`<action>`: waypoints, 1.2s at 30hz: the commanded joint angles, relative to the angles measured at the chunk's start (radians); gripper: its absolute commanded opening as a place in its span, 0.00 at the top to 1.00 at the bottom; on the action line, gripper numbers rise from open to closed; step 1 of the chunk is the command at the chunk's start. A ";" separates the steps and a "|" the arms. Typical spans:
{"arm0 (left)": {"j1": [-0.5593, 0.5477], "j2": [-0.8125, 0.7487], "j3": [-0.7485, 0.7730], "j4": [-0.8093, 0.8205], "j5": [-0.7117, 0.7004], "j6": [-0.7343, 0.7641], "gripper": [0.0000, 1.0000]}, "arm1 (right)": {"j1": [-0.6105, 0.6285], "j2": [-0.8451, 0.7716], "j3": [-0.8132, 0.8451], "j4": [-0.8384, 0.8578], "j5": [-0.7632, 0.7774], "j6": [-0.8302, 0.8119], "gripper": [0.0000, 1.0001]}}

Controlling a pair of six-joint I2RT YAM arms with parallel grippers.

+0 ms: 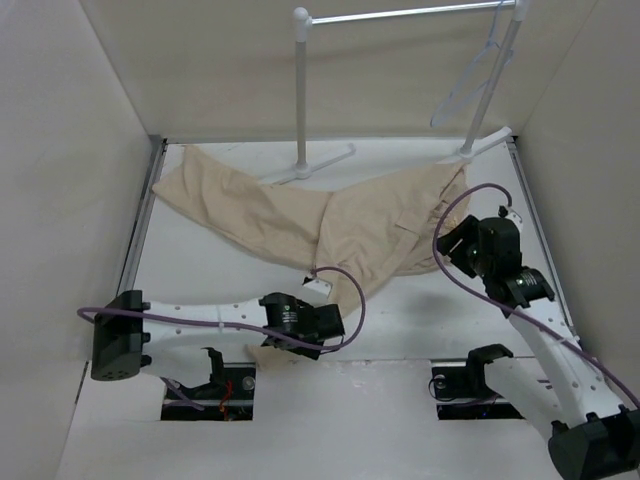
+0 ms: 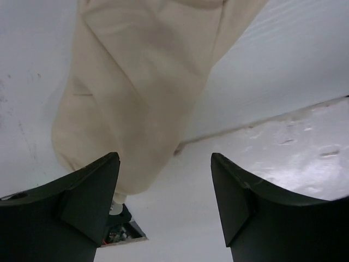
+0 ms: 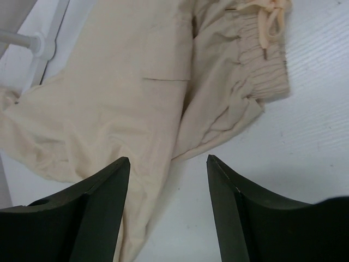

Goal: Place the trousers on the hanger
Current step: Flatten out the trousers at the center of the board.

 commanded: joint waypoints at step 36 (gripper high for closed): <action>0.971 -0.140 0.545 0.289 0.024 0.244 0.95 | 0.291 0.387 -0.097 0.204 -0.012 0.130 0.29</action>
